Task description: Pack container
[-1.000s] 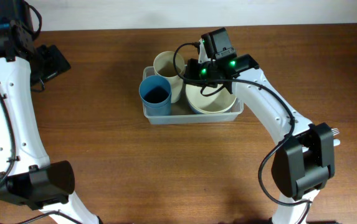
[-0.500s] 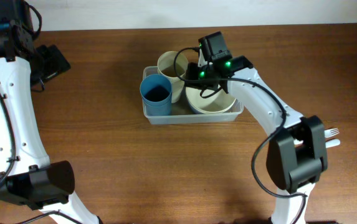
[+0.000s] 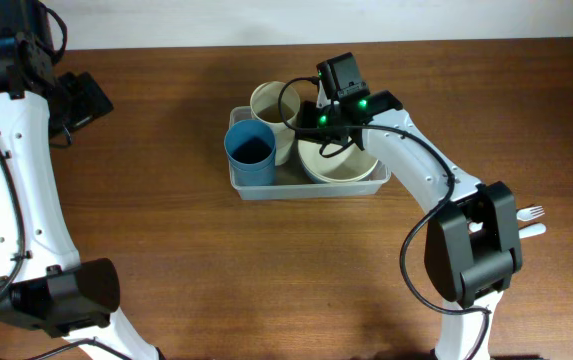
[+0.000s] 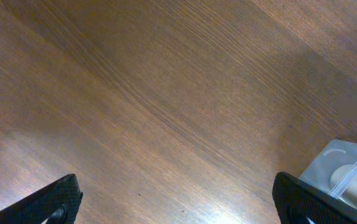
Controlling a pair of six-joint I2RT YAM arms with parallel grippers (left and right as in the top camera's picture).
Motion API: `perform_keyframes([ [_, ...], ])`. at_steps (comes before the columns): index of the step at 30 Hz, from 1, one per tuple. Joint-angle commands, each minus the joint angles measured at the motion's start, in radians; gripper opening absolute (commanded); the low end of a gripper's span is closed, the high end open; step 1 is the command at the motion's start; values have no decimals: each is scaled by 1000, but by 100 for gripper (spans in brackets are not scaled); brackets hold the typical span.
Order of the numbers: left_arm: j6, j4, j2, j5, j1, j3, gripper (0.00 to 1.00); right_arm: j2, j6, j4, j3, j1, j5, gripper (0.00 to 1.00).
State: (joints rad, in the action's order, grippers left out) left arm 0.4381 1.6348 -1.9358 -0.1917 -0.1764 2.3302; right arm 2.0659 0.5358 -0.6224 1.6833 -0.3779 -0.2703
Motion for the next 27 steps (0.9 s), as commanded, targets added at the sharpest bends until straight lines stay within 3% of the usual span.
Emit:
perform_keyframes([
  [1, -8, 1, 4, -7, -3, 8, 99, 2, 5, 11, 17, -9, -9, 4],
  [27, -8, 1, 4, -8, -3, 8, 100, 2, -8, 58, 17, -9, -100, 4],
])
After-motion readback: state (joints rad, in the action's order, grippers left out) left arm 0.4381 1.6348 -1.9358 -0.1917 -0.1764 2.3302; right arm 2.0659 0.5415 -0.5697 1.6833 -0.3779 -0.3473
